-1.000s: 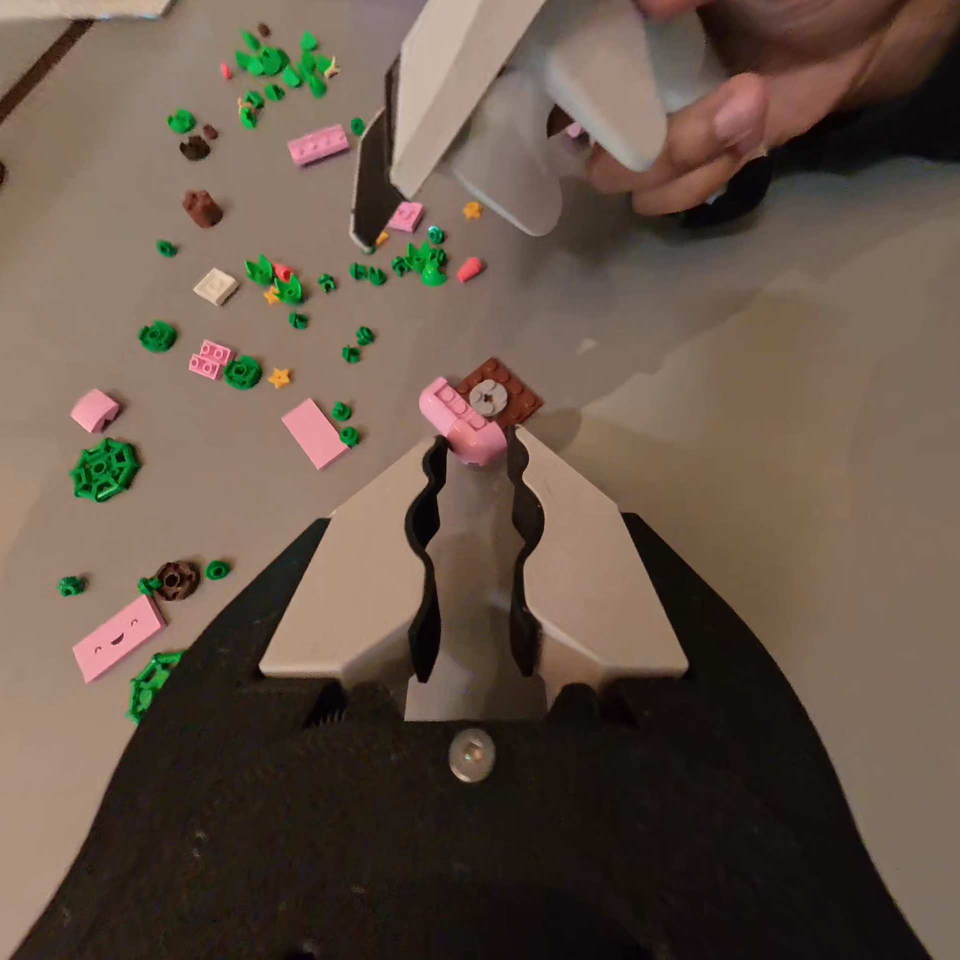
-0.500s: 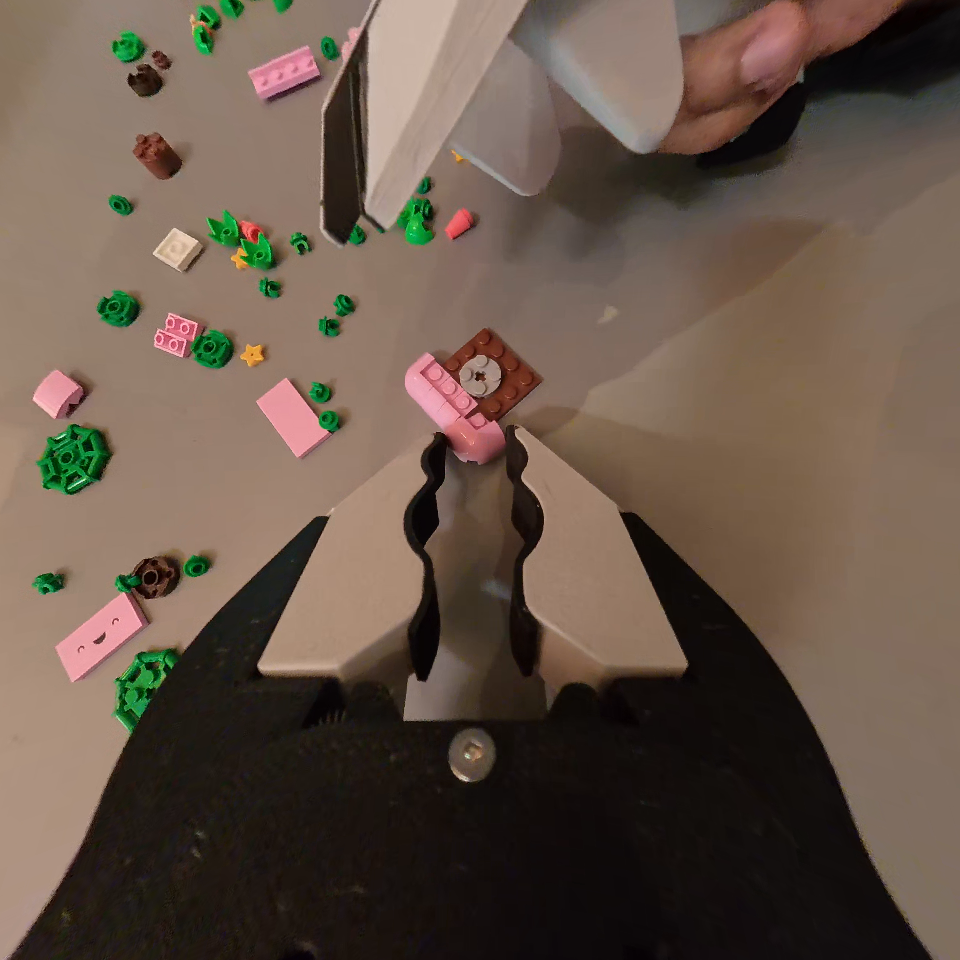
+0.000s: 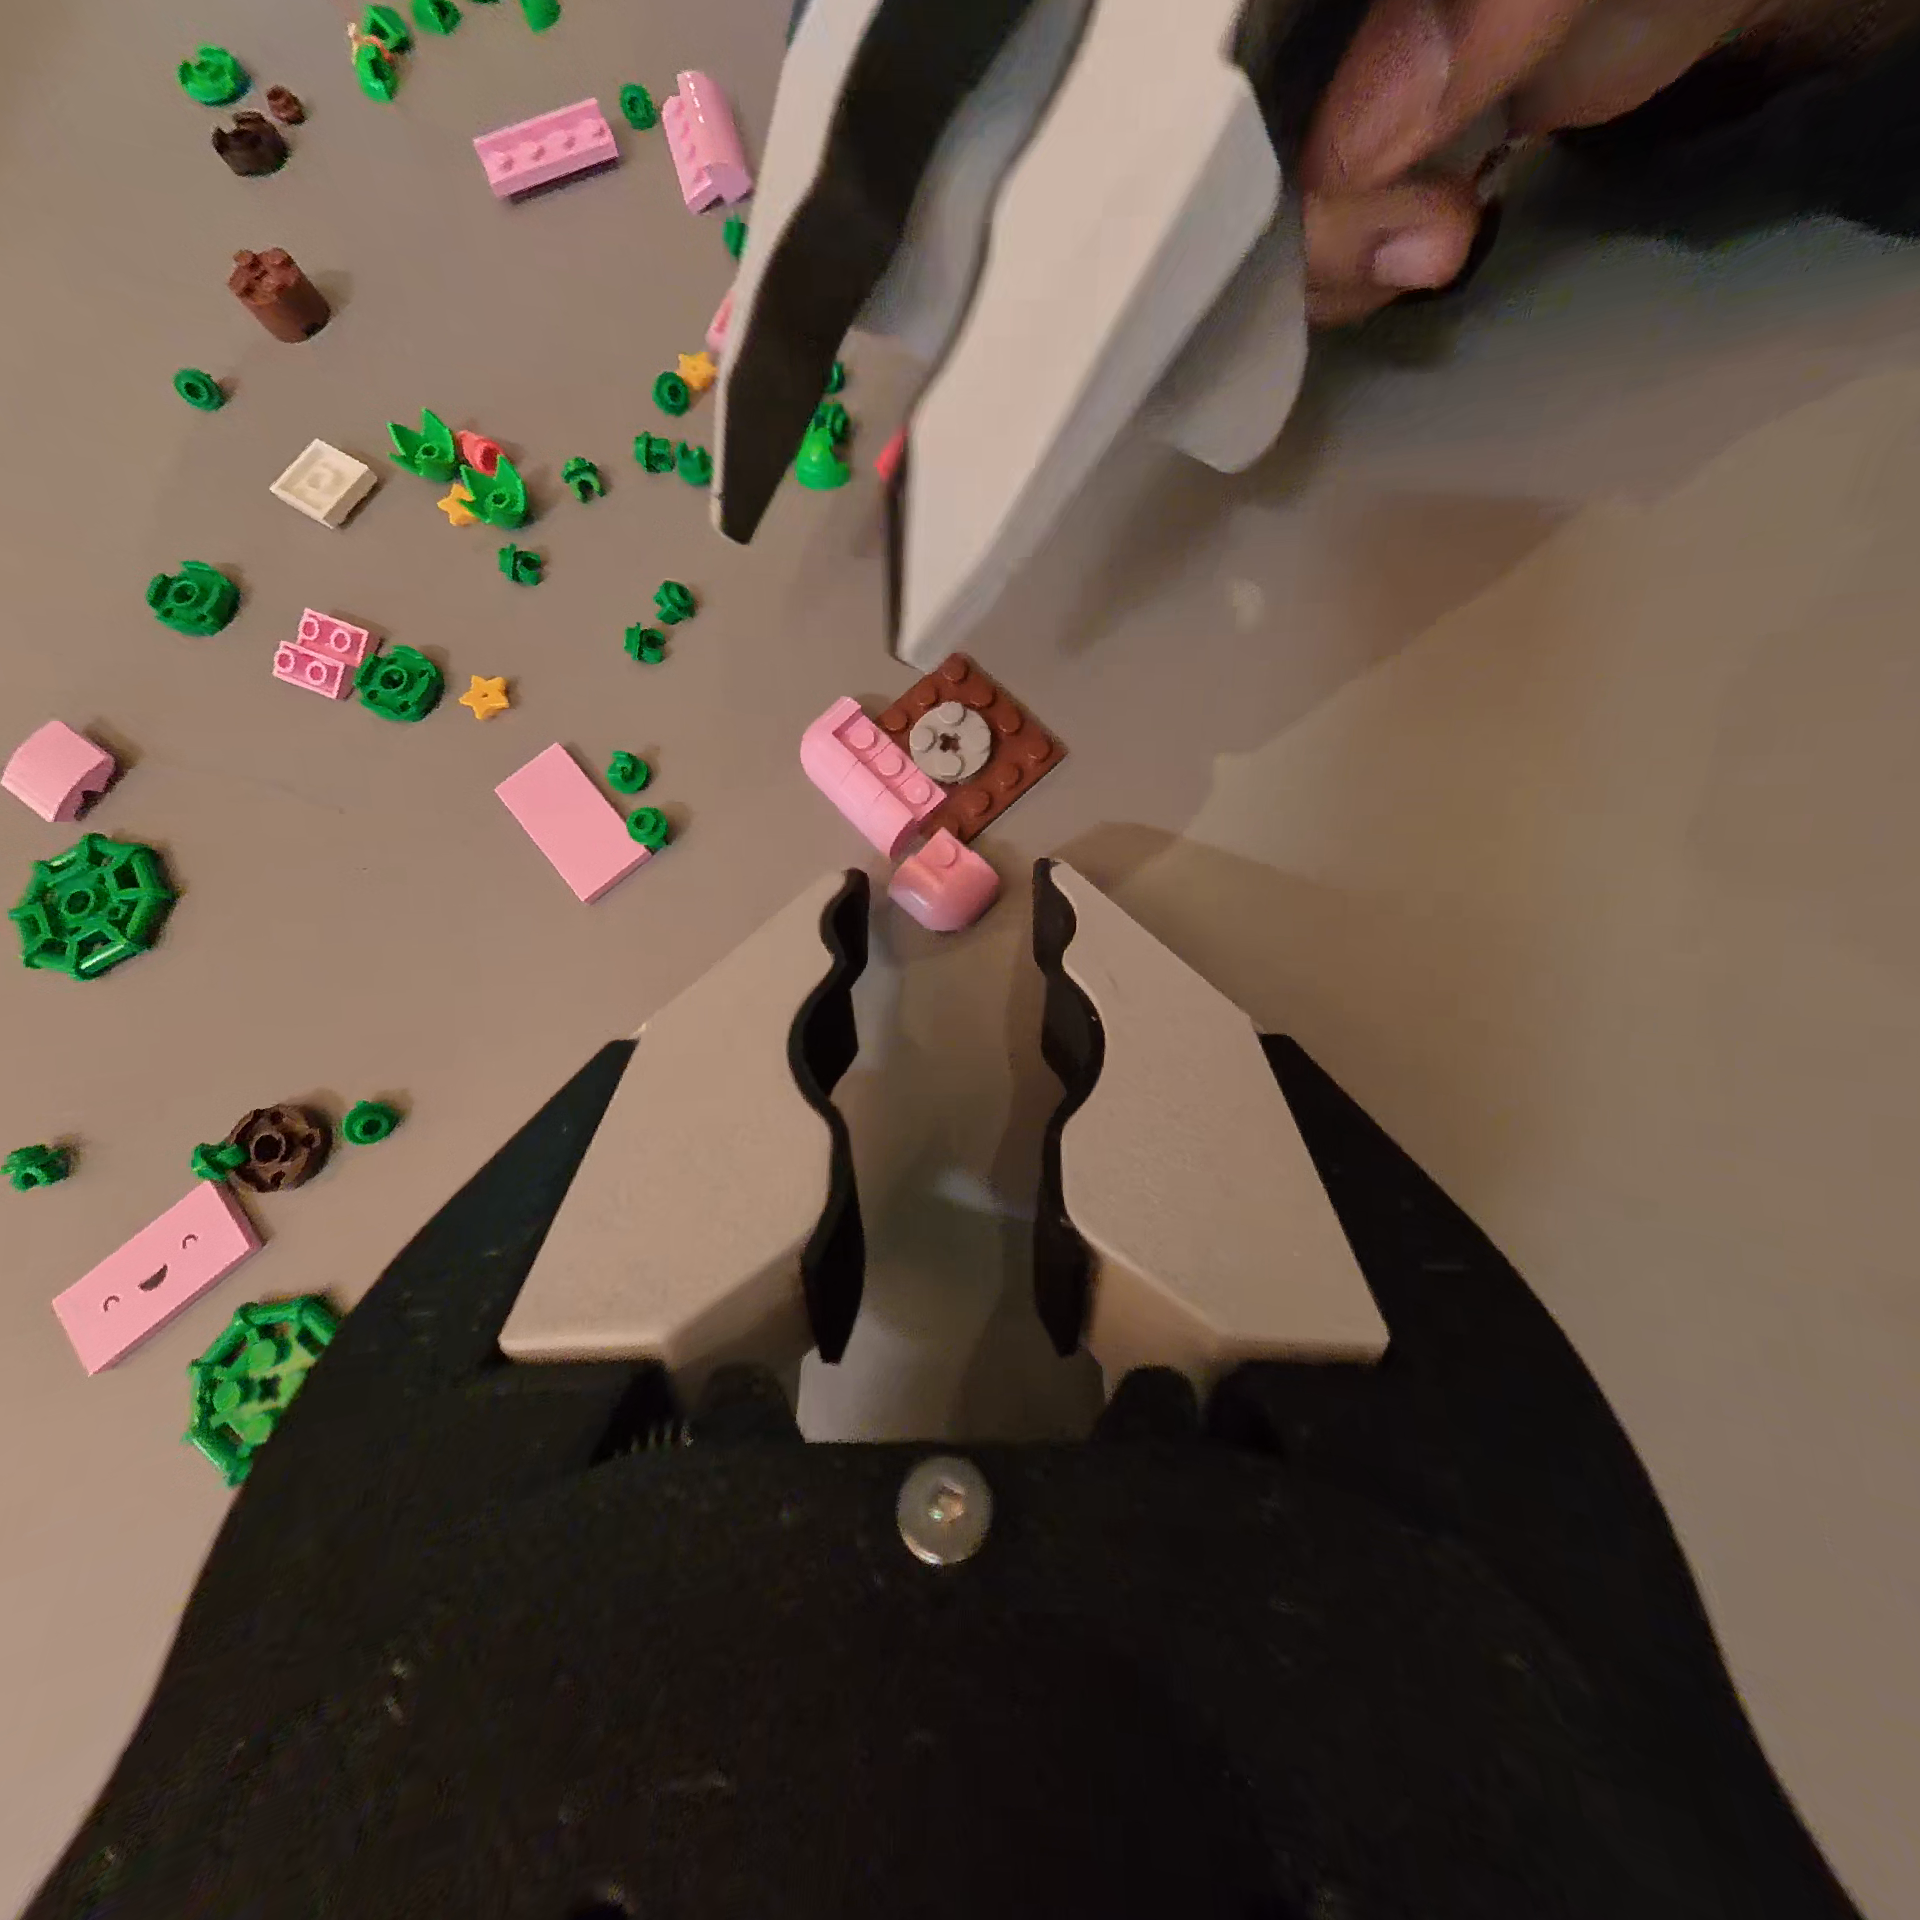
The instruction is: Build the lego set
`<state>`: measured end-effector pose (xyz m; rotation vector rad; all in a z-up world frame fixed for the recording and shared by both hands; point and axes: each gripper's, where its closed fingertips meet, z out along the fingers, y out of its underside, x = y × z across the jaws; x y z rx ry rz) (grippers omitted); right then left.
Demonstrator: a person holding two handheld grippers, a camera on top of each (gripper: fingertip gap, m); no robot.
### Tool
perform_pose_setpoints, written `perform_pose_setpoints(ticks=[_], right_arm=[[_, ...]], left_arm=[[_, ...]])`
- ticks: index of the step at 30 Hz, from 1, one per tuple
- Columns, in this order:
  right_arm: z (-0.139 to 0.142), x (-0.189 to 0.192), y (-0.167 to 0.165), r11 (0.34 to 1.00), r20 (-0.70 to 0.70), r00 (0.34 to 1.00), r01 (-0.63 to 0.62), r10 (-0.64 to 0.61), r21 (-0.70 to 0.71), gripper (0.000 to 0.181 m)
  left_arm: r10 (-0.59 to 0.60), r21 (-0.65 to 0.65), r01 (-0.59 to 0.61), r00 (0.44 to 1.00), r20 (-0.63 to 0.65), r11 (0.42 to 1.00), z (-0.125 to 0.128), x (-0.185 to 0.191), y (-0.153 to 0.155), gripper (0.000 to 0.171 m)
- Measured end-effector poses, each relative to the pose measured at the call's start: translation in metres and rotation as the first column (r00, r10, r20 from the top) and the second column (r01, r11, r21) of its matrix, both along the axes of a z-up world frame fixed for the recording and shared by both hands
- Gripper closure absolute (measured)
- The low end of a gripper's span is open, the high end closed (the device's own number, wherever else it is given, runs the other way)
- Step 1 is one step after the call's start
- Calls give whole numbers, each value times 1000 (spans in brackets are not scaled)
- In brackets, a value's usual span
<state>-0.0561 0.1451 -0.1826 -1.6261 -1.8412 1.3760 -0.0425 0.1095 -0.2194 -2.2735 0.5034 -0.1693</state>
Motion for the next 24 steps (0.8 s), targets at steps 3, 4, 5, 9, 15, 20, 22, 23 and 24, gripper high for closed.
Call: perform_pose_setpoints(ticks=[3, 4, 5, 9, 15, 20, 22, 23, 24], right_arm=[[-17, 7, -4, 995, 79, 996, -45, 37, 93, 124], [-22, 9, -3, 990, 100, 994, -57, 44, 129, 125], [-27, 10, -3, 983, 116, 992, -69, 50, 168, 126], [-36, 13, -2, 951, 133, 989, -104, 67, 292, 138], [-35, 15, -8, 955, 135, 986, -135, 102, 265, 144], [-35, 14, -14, 951, 122, 985, -152, 123, 269, 146], [-35, 14, -15, 952, 118, 985, -155, 127, 265, 147], [-35, 14, -16, 952, 117, 985, -156, 130, 263, 148], [-35, 14, -16, 952, 116, 985, -158, 132, 263, 149]], left_arm=[[9, -15, -9, 1000, 27, 1000, 0, -4, -2, 145], [11, -21, -10, 1000, 26, 1000, -1, -5, -2, 145], [11, -25, -10, 1000, 23, 1000, -2, -5, -2, 146], [12, -23, -12, 1000, -2, 1000, -3, -5, -2, 147], [1, -26, -1, 1000, 11, 1000, -3, -4, -3, 155], [-15, -22, 15, 1000, -13, 1000, -4, -2, -4, 156], [-13, -21, 13, 1000, -7, 1000, -3, -2, -4, 157], [-14, -20, 14, 1000, -3, 1000, -3, -2, -4, 158], [-14, -18, 14, 1000, -1, 1000, -3, -2, -4, 158]])
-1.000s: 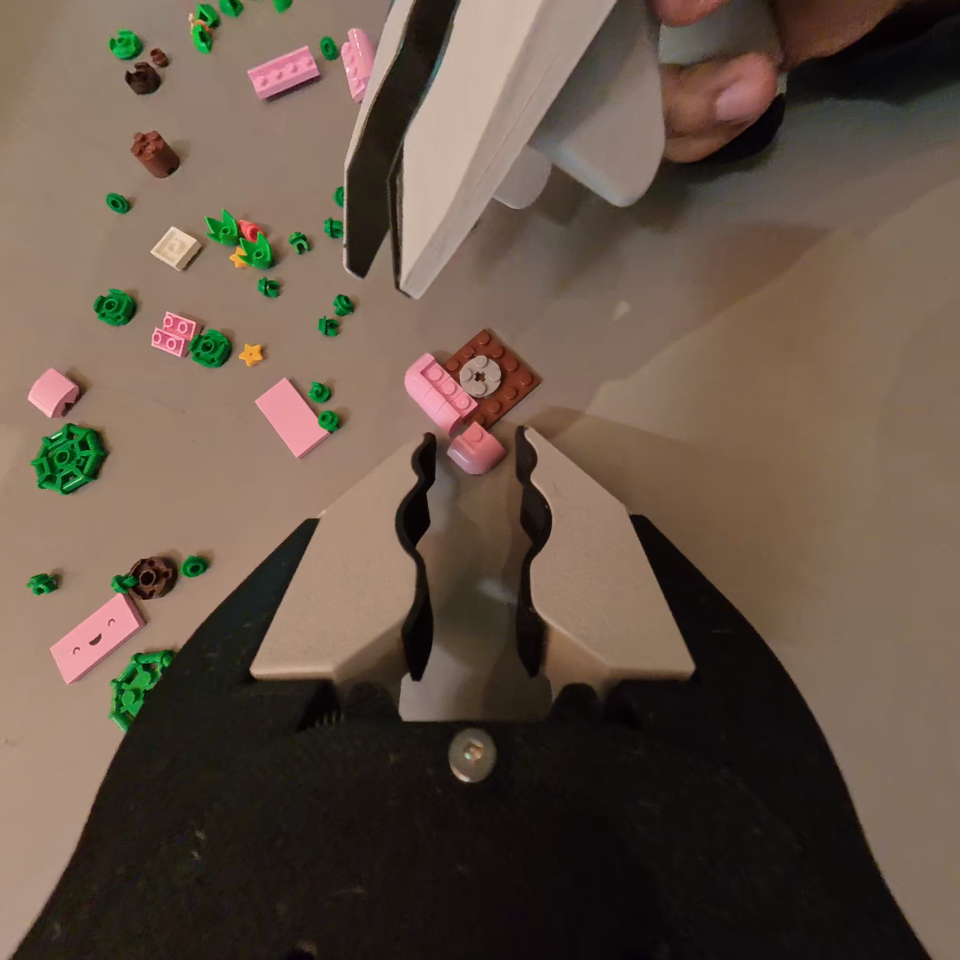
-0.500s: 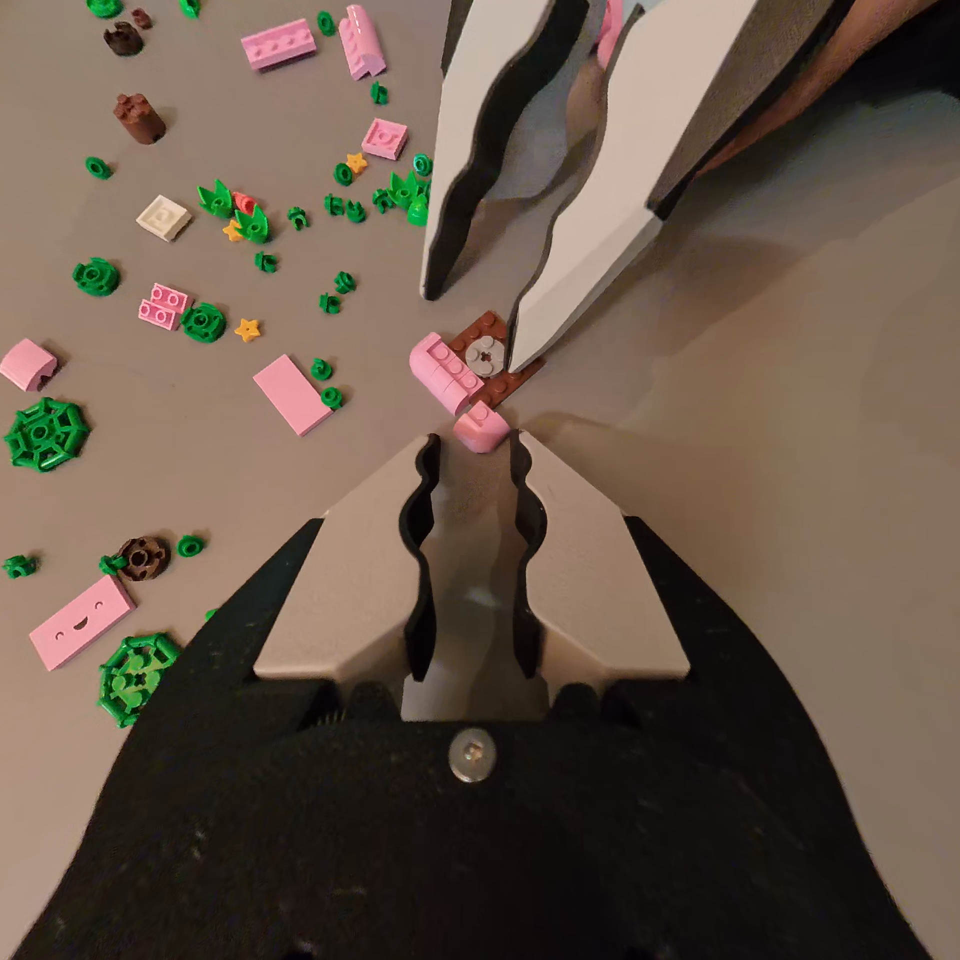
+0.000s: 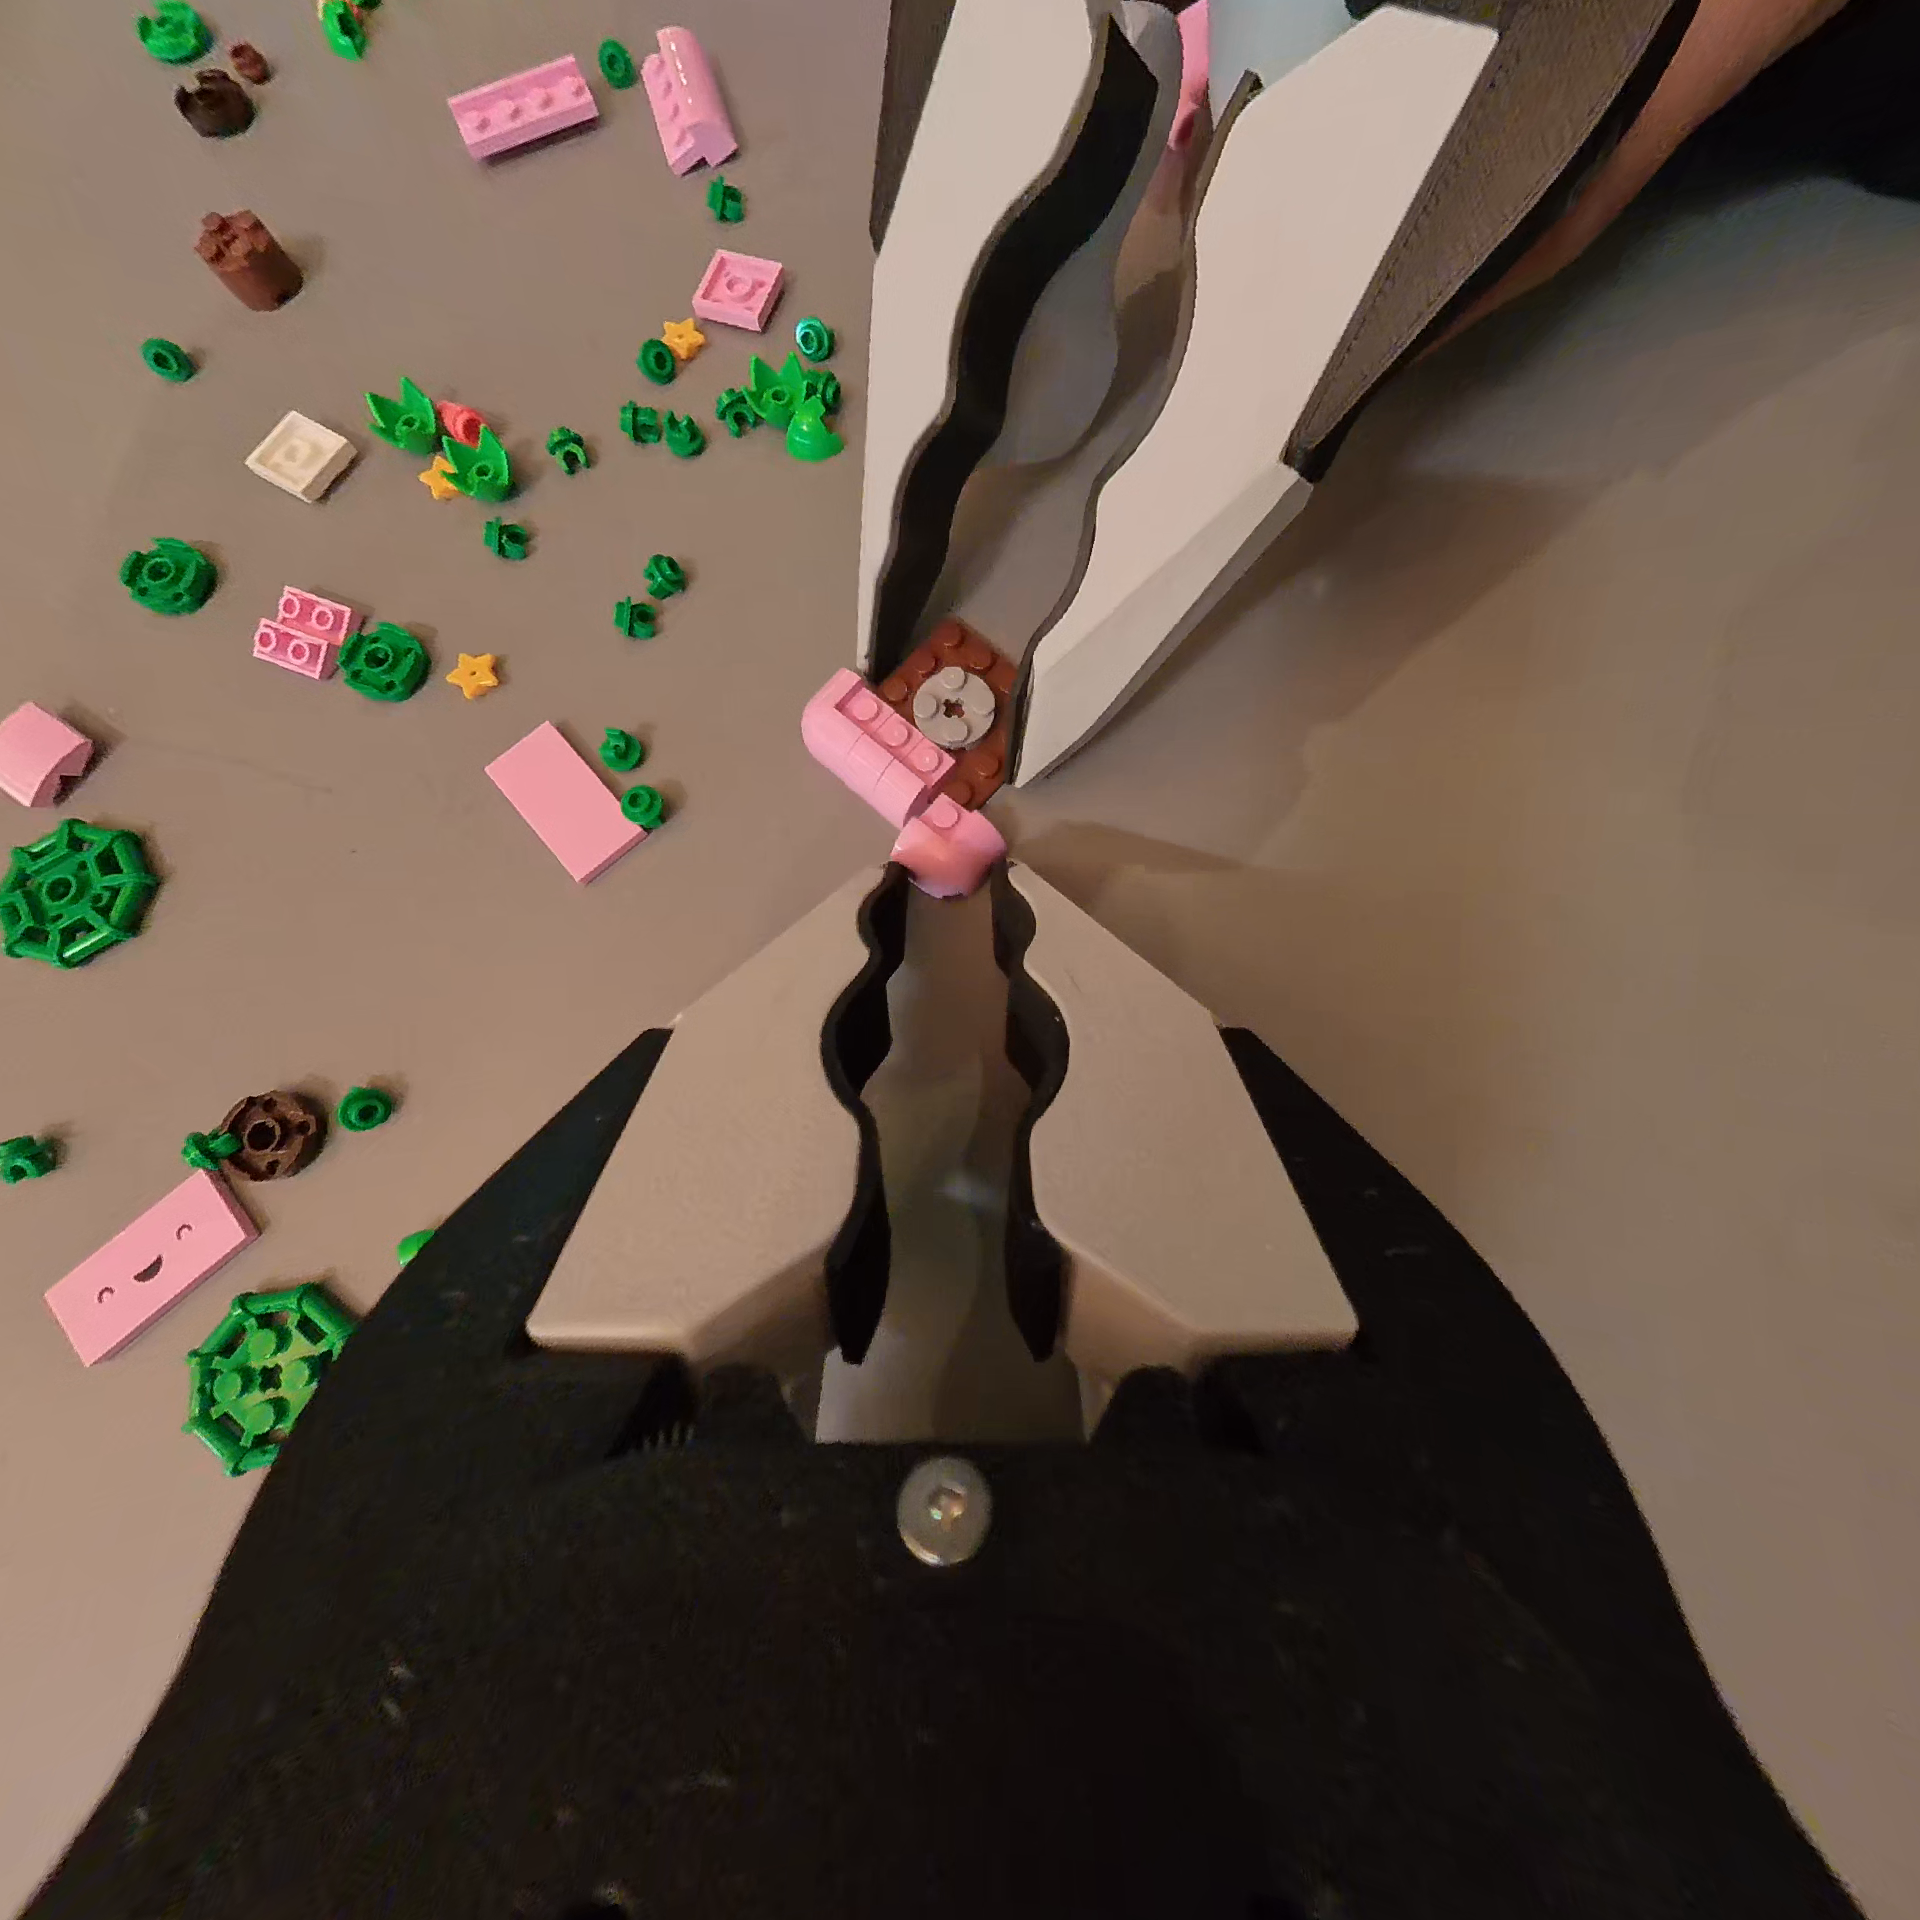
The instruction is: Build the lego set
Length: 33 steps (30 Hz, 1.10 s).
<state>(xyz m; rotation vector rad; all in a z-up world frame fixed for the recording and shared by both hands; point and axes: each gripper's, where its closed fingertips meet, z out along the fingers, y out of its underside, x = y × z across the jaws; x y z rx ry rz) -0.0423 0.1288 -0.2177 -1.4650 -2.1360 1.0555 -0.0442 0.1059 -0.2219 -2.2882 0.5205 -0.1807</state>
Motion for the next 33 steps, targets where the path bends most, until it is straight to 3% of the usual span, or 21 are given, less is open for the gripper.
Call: perform_pose_setpoints(ticks=[24, 33], right_arm=[[0, -3, 1, 1000, -7, 1000, 28, -28, -6, 155], [0, -4, 2, 999, -10, 999, 40, -40, -5, 158]], left_arm=[[-37, 25, 36, 999, 7, 999, 4, 4, -1, 167], [-2, 19, 3, 1000, -14, 1000, 1, 0, 1, 141]])
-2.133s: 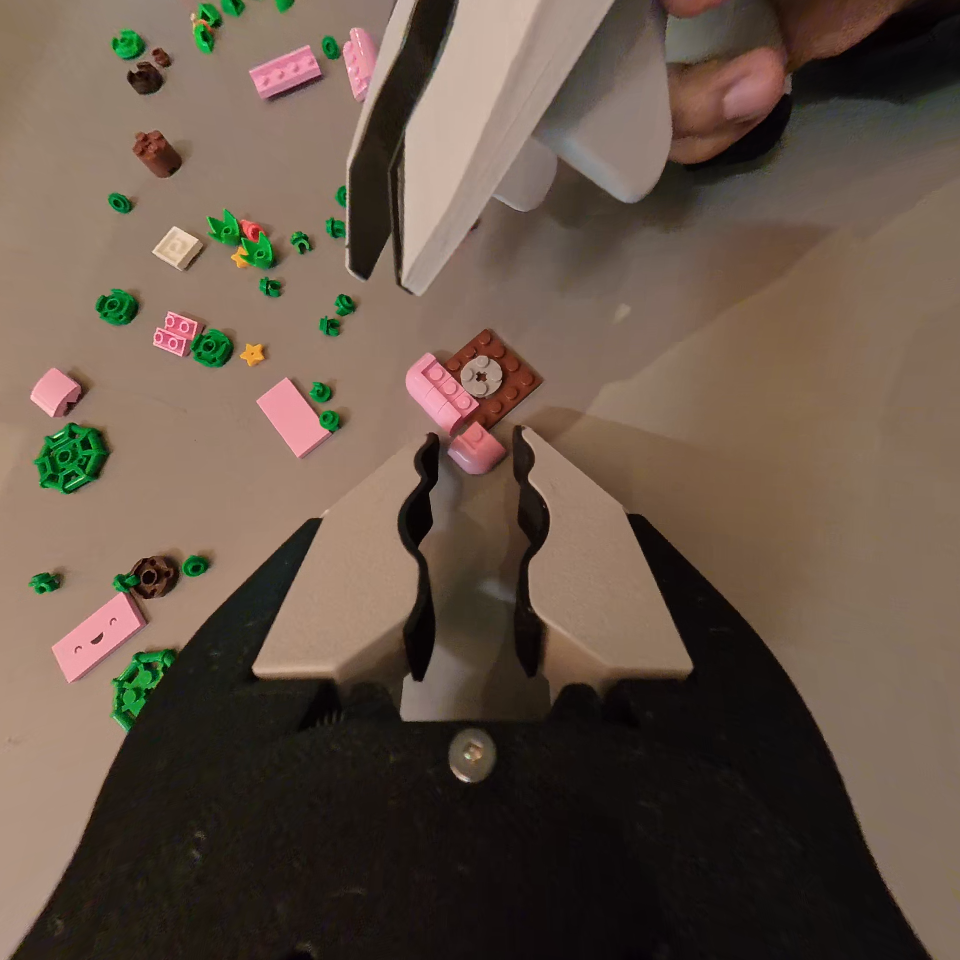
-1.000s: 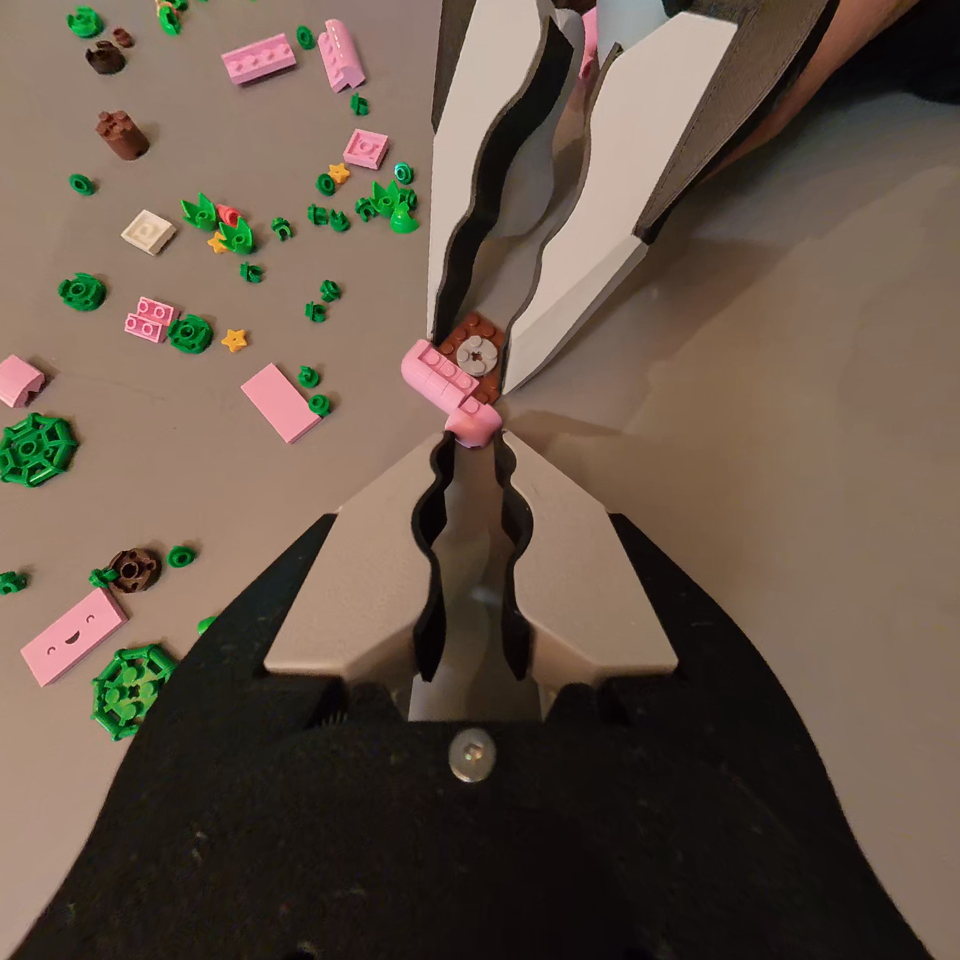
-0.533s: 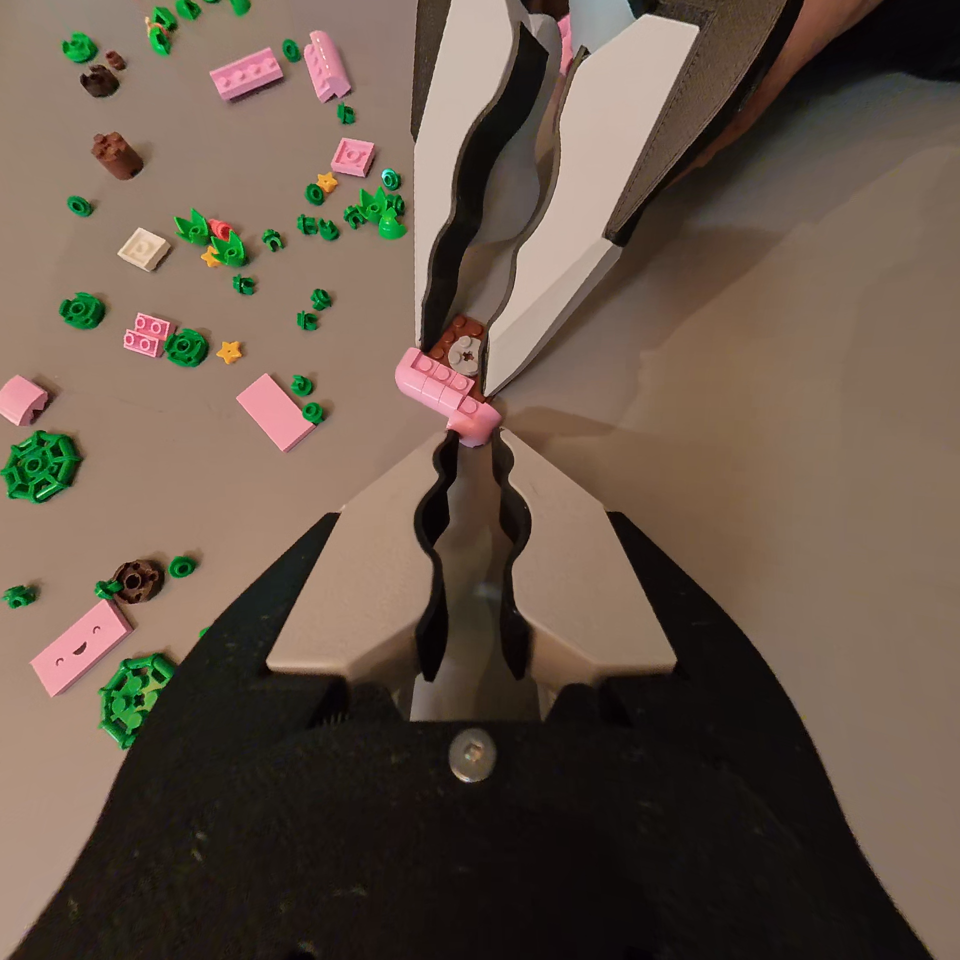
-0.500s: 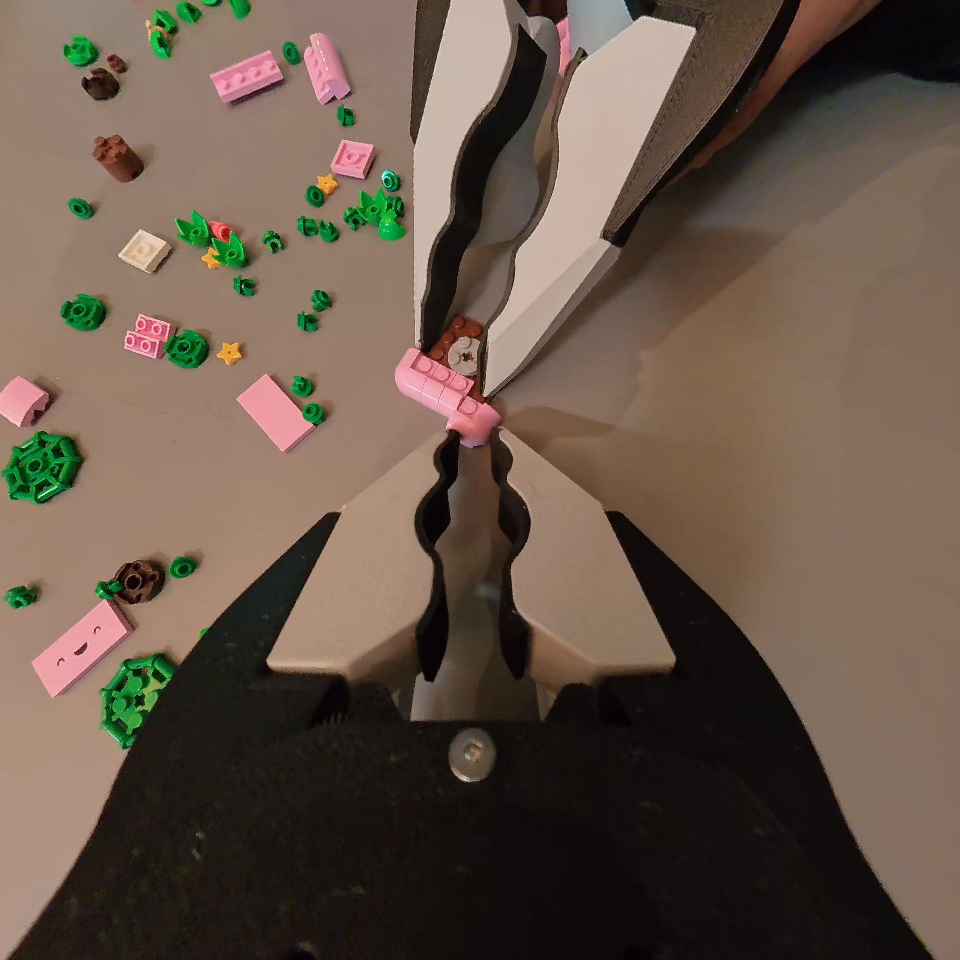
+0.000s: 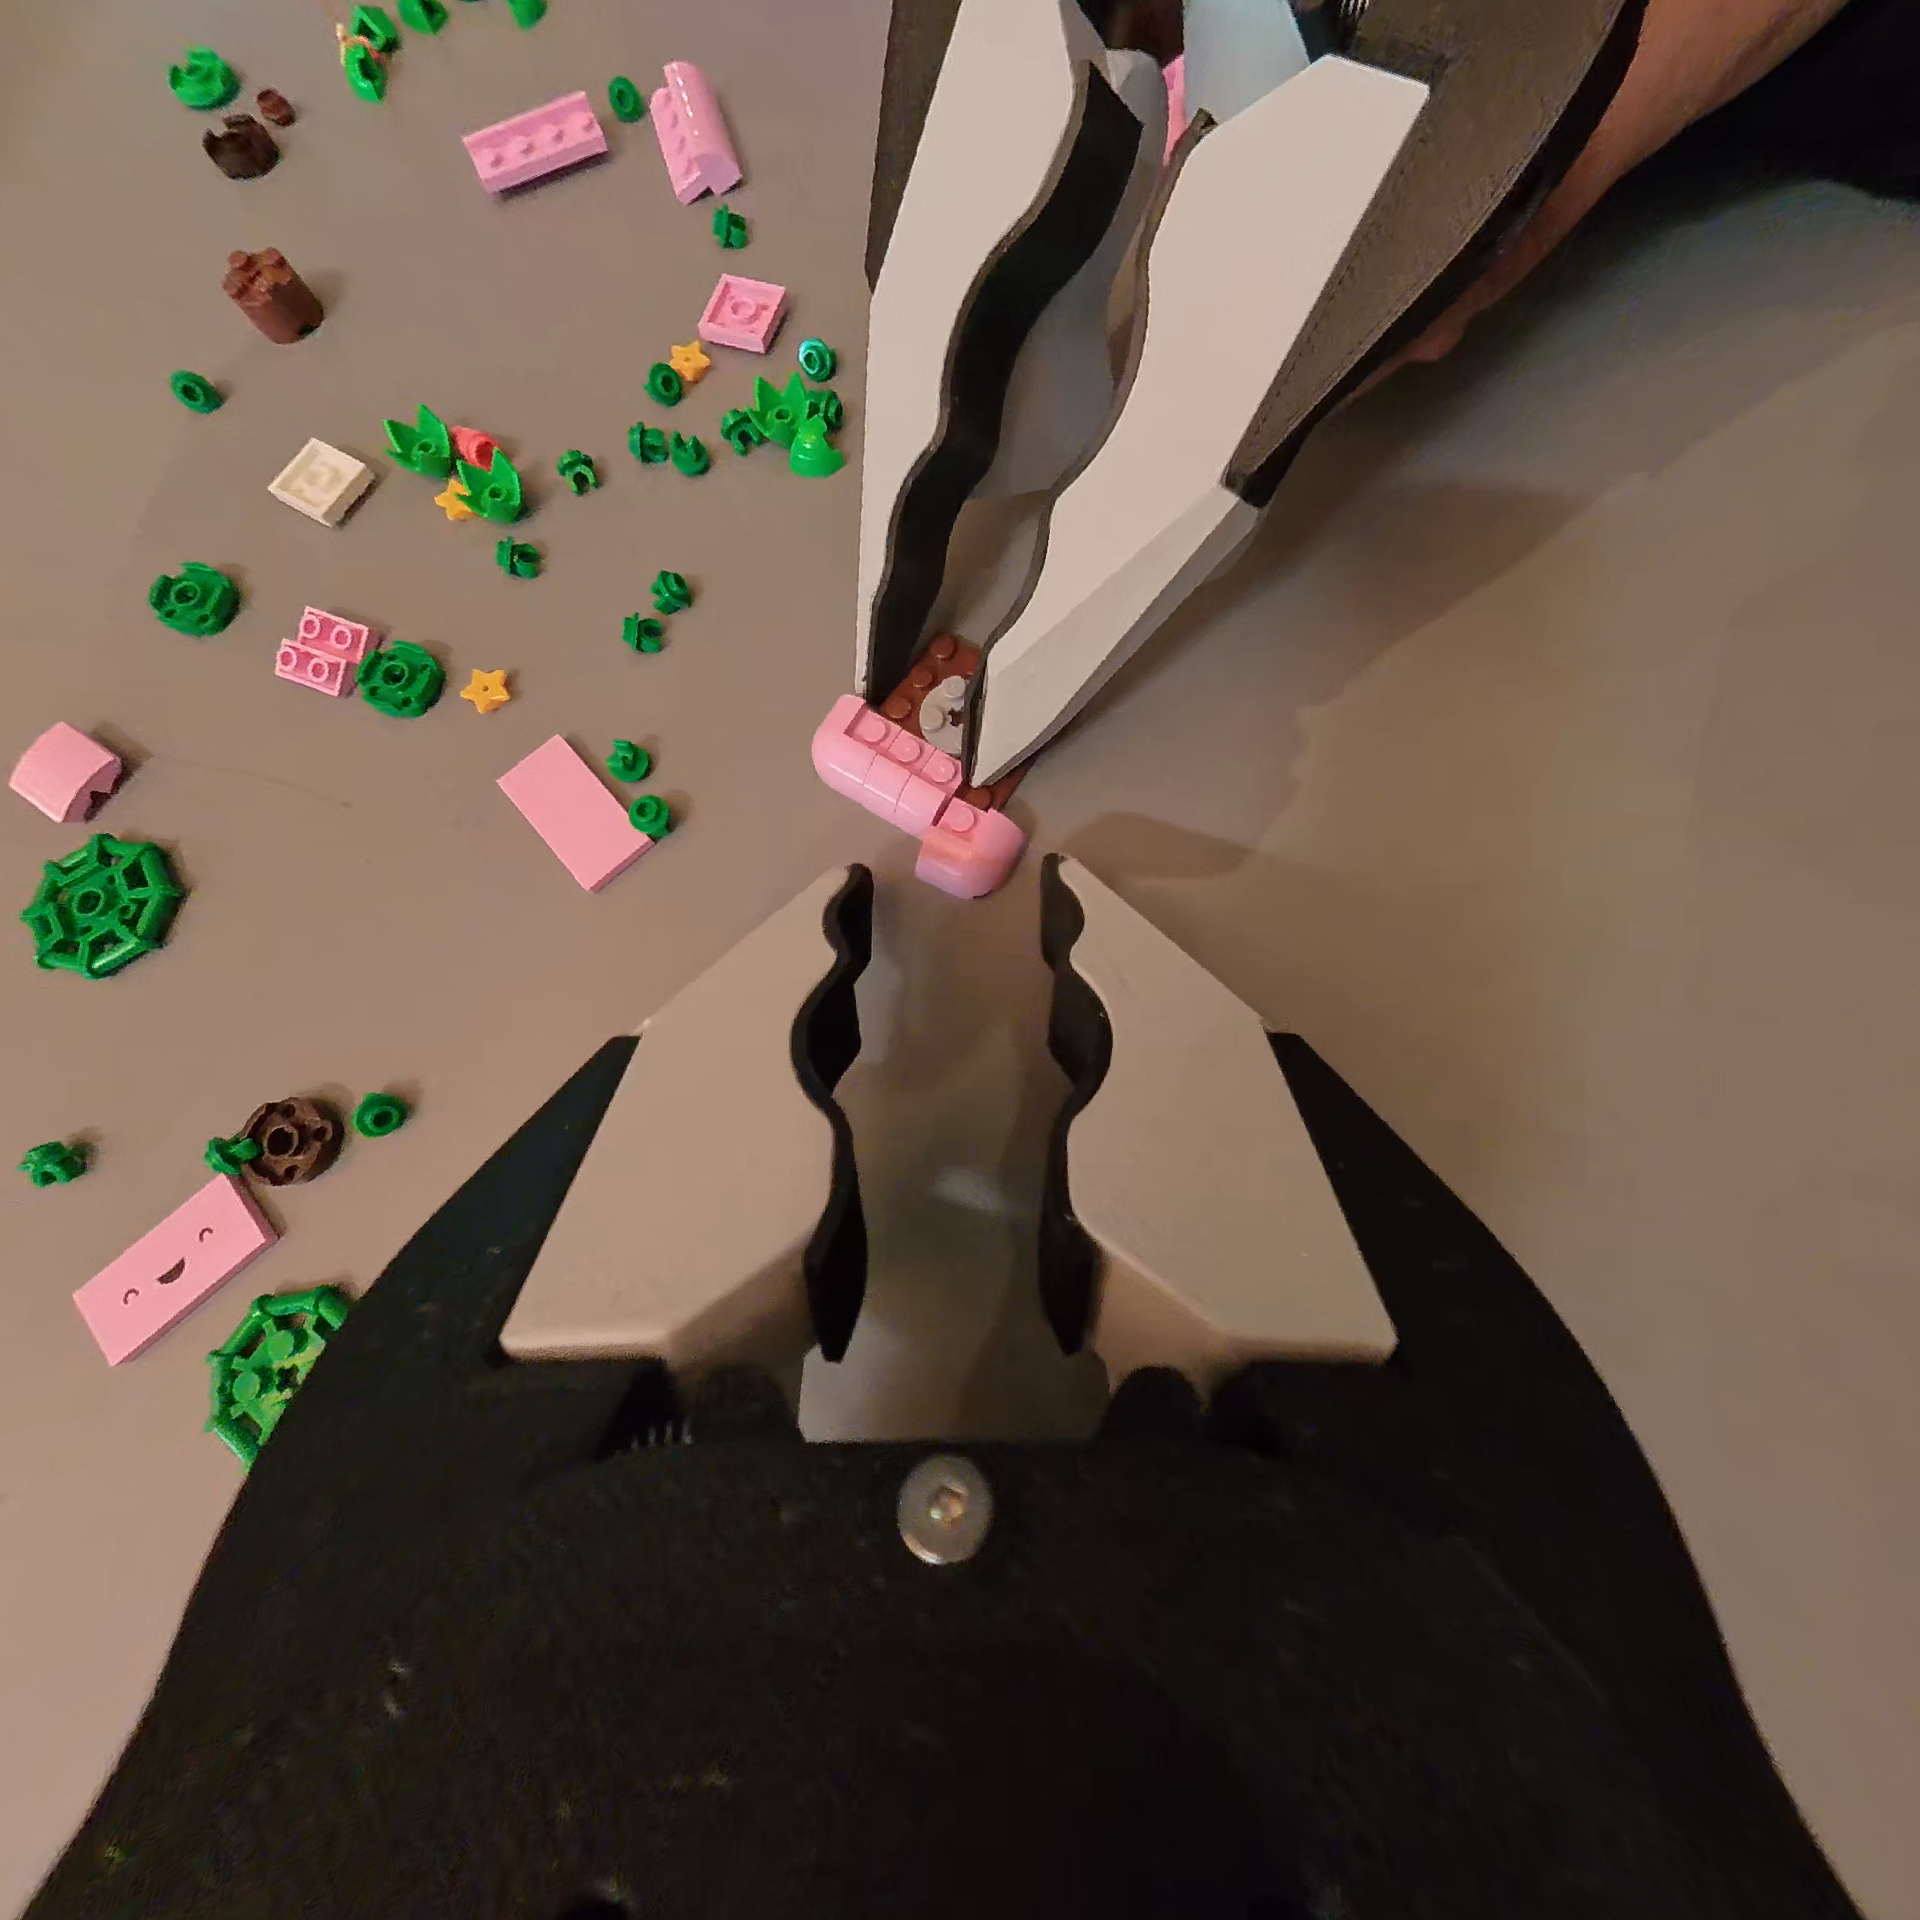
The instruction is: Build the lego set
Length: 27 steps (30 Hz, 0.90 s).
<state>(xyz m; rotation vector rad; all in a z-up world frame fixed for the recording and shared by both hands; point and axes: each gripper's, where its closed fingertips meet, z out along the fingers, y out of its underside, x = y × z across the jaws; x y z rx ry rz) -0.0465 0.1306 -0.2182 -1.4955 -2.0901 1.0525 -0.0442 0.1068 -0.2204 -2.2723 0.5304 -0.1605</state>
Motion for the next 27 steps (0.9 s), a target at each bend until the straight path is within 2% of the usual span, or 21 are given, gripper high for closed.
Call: perform_pose_setpoints(ticks=[4, 8, 18, 27], right_arm=[[0, -1, 0, 1000, -2, 1000, 2, -2, -2, 158], [0, -1, 0, 1000, -3, 1000, 3, -3, -5, 158], [0, -1, -1, 1000, -4, 1000, 3, -3, 2, 158], [0, -1, 0, 1000, -4, 1000, 3, -3, 1, 158]], left_arm=[[0, -12, 0, 1000, -18, 1000, -3, 4, 1, 141], [15, -9, -16, 999, -30, 1000, -3, 5, 2, 154], [-23, 23, 22, 1000, 17, 999, 4, 9, 1, 155], [-36, 27, 37, 998, -56, 999, 0, 10, 2, 155]])
